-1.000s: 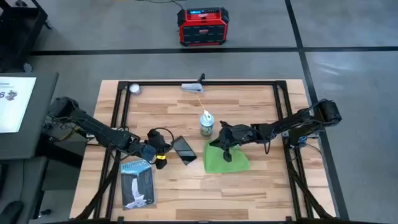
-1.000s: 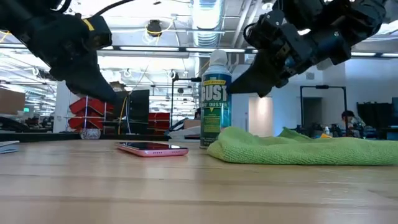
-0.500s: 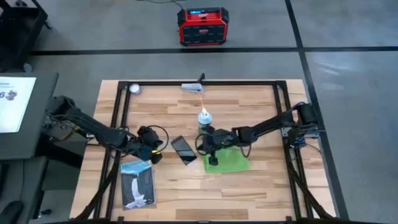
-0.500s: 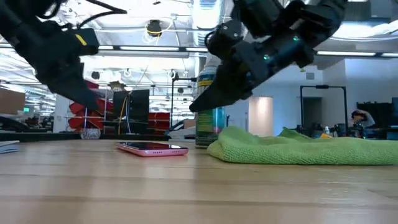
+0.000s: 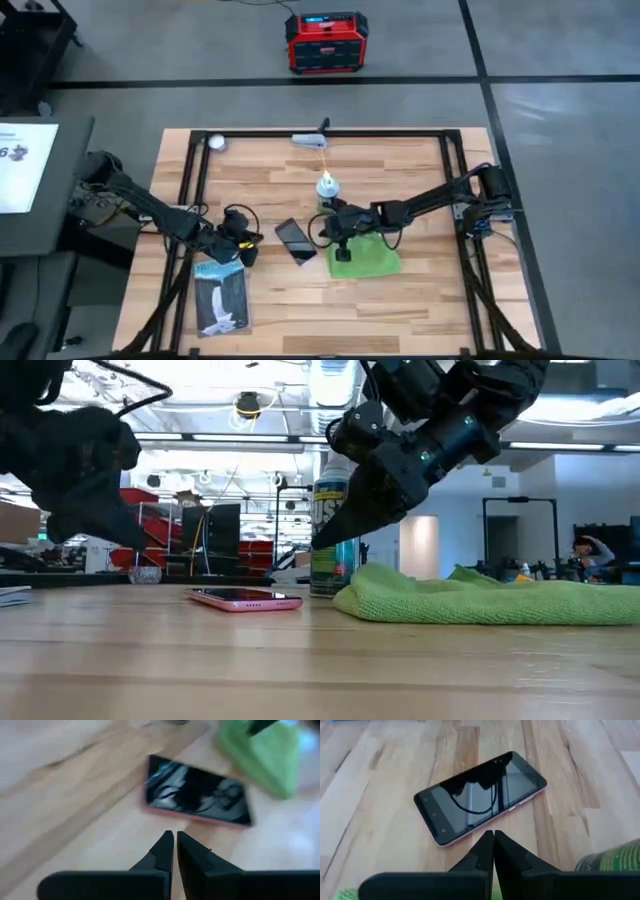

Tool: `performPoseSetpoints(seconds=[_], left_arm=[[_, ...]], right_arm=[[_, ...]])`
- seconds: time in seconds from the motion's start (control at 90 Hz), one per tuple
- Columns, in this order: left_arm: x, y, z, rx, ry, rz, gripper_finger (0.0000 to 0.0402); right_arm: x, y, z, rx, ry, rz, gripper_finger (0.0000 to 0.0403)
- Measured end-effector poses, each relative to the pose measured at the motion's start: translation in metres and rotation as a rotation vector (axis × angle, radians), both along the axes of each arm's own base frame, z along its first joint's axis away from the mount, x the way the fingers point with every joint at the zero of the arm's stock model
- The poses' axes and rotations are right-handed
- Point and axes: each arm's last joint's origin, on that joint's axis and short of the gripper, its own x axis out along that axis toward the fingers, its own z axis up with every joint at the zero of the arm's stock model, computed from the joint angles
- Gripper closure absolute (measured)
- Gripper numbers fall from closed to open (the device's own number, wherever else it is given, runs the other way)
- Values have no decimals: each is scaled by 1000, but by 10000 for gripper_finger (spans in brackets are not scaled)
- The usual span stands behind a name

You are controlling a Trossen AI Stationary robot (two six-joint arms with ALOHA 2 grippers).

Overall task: Apply microfiber cloth
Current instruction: Spray the pink cellphone using the spray bottle

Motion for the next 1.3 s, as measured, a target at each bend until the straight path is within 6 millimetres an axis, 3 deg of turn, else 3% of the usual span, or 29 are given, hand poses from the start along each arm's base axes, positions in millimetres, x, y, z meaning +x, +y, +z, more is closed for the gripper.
performPoseSetpoints(seconds=[0.233,0.456,0.6,0.944,1.3], left_arm=[[0,-1,-2,-127,-22,27,311],[2,-3,-7,-162,-8,66,251],[5,-4,-13,-181,4,90,245],[17,-4,-33,-214,28,175,244],[27,-4,-41,-253,-5,209,244]], right_arm=[[0,2,-2,-2,11,5,403],[2,2,-27,9,82,-7,403],[6,3,-43,17,125,-14,403],[24,21,-27,15,56,43,403],[21,23,-30,-6,125,37,403]])
